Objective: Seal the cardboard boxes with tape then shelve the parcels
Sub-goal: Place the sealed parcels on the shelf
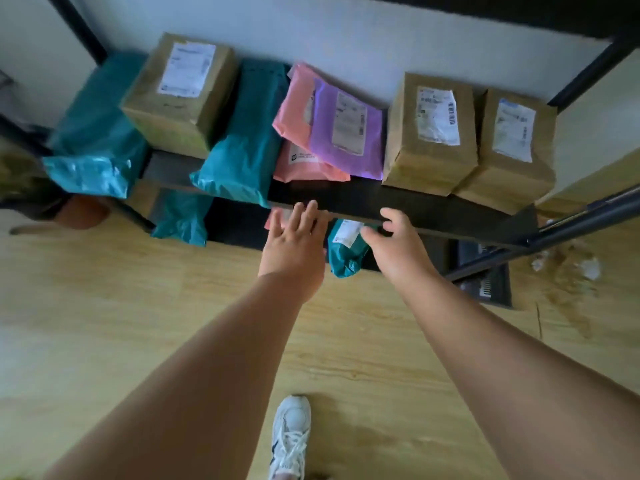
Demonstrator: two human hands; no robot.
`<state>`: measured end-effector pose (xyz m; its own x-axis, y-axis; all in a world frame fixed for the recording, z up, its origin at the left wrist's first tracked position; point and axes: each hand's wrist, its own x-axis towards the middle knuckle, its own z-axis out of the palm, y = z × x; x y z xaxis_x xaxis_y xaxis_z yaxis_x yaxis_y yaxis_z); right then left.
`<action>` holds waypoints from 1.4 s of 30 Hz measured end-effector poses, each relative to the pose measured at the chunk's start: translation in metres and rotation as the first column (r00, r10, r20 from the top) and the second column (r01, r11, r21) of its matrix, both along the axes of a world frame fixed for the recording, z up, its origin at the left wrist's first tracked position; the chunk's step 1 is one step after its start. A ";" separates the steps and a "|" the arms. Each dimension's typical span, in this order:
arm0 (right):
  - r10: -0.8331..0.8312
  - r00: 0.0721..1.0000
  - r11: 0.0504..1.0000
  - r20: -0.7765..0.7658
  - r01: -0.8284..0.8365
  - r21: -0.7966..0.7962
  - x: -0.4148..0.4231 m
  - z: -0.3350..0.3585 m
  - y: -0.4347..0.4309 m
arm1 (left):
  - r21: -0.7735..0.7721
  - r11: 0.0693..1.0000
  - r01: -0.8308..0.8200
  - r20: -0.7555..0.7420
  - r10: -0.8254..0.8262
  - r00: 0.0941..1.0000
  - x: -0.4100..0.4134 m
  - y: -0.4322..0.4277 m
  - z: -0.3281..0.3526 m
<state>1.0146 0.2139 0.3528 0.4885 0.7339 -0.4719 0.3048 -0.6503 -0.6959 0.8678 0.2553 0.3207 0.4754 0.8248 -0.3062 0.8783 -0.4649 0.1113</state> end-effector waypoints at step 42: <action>0.978 0.200 0.150 -0.060 -0.871 -0.467 -0.649 -0.344 -0.300 | -0.721 -0.204 -0.663 -0.047 0.968 -0.247 -0.602 -0.468 -0.298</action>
<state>0.3660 -0.0861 0.0088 -0.3303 0.5190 -0.7884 0.9394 0.0991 -0.3283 0.2654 -0.2131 0.0231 -0.4472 0.3366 -0.8287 0.0127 0.9288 0.3704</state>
